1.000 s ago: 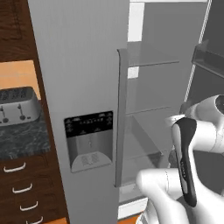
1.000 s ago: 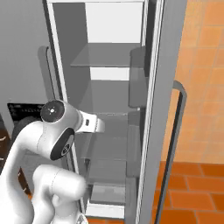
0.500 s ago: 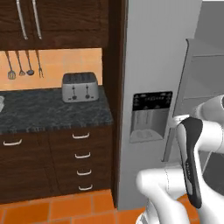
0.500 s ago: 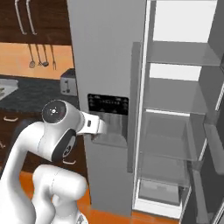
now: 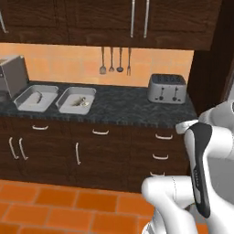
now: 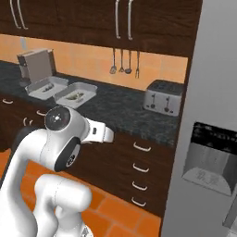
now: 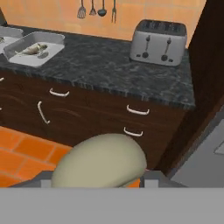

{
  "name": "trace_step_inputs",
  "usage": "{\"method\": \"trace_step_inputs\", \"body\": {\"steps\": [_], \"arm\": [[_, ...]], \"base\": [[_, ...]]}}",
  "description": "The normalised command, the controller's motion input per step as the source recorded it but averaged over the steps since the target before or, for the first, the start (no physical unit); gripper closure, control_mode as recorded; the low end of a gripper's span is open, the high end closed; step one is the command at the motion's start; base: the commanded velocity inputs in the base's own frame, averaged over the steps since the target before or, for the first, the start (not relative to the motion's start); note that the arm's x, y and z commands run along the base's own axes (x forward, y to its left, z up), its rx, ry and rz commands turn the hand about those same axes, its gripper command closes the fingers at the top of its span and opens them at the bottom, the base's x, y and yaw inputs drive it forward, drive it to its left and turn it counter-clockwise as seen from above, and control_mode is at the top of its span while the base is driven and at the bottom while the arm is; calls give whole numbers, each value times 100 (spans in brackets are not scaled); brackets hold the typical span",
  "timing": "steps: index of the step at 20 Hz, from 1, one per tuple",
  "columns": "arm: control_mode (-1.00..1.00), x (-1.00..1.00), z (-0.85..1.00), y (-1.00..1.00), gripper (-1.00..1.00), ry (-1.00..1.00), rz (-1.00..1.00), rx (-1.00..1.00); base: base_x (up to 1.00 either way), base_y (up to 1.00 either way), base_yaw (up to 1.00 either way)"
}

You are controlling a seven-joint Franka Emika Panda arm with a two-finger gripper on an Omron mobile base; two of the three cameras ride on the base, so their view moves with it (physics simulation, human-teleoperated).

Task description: Place one mushroom and one fish in each tupperware on the nearby counter, to pack two identical lunches.

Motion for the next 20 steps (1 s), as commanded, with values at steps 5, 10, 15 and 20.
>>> {"method": "trace_step_inputs", "body": {"steps": [5,10,15,20], "arm": [[100,0,0,0,100,0,0,0],[100,0,0,0,100,0,0,0],[100,0,0,0,100,0,0,0],[100,0,0,0,100,0,0,0]], "base": [[39,100,10],[56,100,-16],[74,100,-37],[76,100,-38]]}}
